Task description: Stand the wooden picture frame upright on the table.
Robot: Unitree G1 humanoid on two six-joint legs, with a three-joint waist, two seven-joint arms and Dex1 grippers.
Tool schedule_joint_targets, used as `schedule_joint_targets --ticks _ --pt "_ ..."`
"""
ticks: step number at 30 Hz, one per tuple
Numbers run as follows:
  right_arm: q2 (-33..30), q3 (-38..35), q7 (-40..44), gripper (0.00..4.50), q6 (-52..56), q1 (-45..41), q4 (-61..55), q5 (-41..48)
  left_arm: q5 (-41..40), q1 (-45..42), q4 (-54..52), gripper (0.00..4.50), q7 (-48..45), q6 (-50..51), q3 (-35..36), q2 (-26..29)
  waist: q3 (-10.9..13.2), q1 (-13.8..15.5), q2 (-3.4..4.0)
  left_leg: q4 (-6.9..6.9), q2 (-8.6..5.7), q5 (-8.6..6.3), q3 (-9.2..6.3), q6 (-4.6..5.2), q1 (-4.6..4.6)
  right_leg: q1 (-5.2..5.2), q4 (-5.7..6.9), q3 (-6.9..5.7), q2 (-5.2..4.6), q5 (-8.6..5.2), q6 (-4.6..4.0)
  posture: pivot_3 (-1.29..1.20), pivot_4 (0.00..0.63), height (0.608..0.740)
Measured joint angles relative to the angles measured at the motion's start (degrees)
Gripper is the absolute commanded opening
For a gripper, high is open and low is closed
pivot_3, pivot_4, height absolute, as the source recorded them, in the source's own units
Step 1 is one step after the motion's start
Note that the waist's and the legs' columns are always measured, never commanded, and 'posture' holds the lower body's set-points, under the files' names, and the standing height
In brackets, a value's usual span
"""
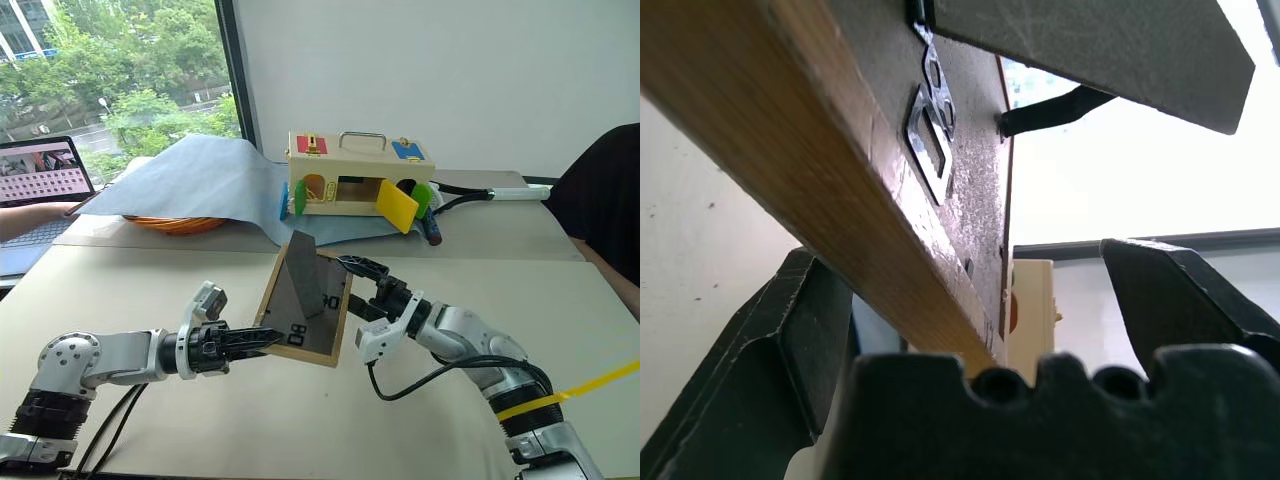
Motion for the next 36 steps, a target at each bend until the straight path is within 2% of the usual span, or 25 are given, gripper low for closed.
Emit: schedule_joint_targets --ticks 2,6,8,10,12,19,22,32,33,36 --pt "-0.51 0.35 -3.79 3.05 -1.70 -0.28 2.24 -2.01 -0.02 0.03 0.04 1.19 -1.54 1.17 -0.02 1.59 0.02 0.00 -0.03 0.06 0.00 0.00 0.00 0.00 0.00 -0.01 0.09 0.00 0.00 -0.02 0.00 0.00 0.150 0.670" --pt "-1.78 0.67 -8.79 1.72 -4.13 -0.69 5.65 -4.80 -0.16 0.07 0.01 1.19 -3.41 2.12 -0.06 4.87 0.04 -0.08 -0.06 0.14 0.00 0.00 0.00 0.01 0.00 -0.03 0.19 0.00 0.00 -0.04 -0.02 0.00 0.150 0.670" --pt "-1.99 0.83 -9.76 1.16 -4.71 -1.20 6.30 -6.02 -0.25 0.07 -0.10 1.19 -3.76 2.07 -0.07 5.36 0.04 -0.11 -0.06 0.16 0.00 0.00 0.00 0.01 0.00 -0.03 0.21 0.00 0.00 -0.04 -0.02 0.00 0.150 0.670" --pt "-2.31 0.85 -10.45 0.85 -4.96 -1.88 6.59 -6.29 0.36 0.07 -0.16 1.19 -4.15 1.95 -0.14 6.06 0.05 -0.11 -0.07 0.16 0.00 0.00 -0.01 0.01 0.00 -0.03 0.23 0.00 0.00 -0.05 -0.03 0.00 0.150 0.670" --pt "-2.28 0.84 -10.54 0.13 -5.01 -2.34 6.59 -6.05 0.45 0.07 -0.35 1.19 -4.72 1.70 -0.14 6.11 0.05 -0.12 -0.07 0.16 0.00 -0.01 -0.01 0.01 0.00 -0.03 0.24 0.00 0.00 -0.05 -0.03 0.00 0.150 0.670" --pt "-2.16 0.89 -10.31 0.06 -5.03 -2.34 6.59 -4.21 0.67 -0.12 -0.39 1.19 -4.86 1.07 -0.54 6.11 0.05 -0.10 -0.08 0.19 0.00 -0.01 -0.02 0.01 -0.01 -0.01 0.25 0.00 0.00 -0.05 -0.03 0.00 0.150 0.670" --pt "-2.17 1.02 -10.06 0.81 -5.11 -2.18 7.54 -2.77 0.68 -0.50 -0.30 1.19 -4.55 0.58 -1.27 6.10 0.06 -0.09 -0.09 0.21 0.00 -0.01 -0.02 0.02 -0.01 0.00 0.25 -0.01 0.00 -0.05 -0.03 0.00 0.150 0.670" --pt "-2.72 1.29 -10.89 4.26 -4.20 -2.12 9.11 -4.38 0.35 -1.09 -0.27 1.19 -4.28 0.59 -2.53 6.10 0.06 -0.11 -0.09 0.21 0.00 -0.01 -0.03 0.02 -0.02 -0.01 0.26 -0.01 0.00 -0.05 -0.04 0.00 0.150 0.670" --pt "-2.61 1.50 -12.09 4.46 -3.91 -2.20 9.07 -5.72 0.35 -1.10 -0.26 1.19 -4.29 0.59 -2.53 6.10 0.06 -0.11 -0.09 0.21 0.00 -0.01 -0.03 0.02 -0.02 -0.02 0.27 -0.02 0.00 -0.05 -0.04 0.00 0.150 0.670" --pt "-2.11 2.67 -15.52 4.46 -2.66 -2.71 8.79 -9.83 0.36 -1.11 -0.22 1.19 -4.40 0.60 -2.53 6.10 0.06 -0.12 -0.09 0.21 0.00 -0.01 -0.03 0.02 -0.01 -0.03 0.27 -0.02 0.00 -0.05 -0.04 0.00 0.150 0.670"
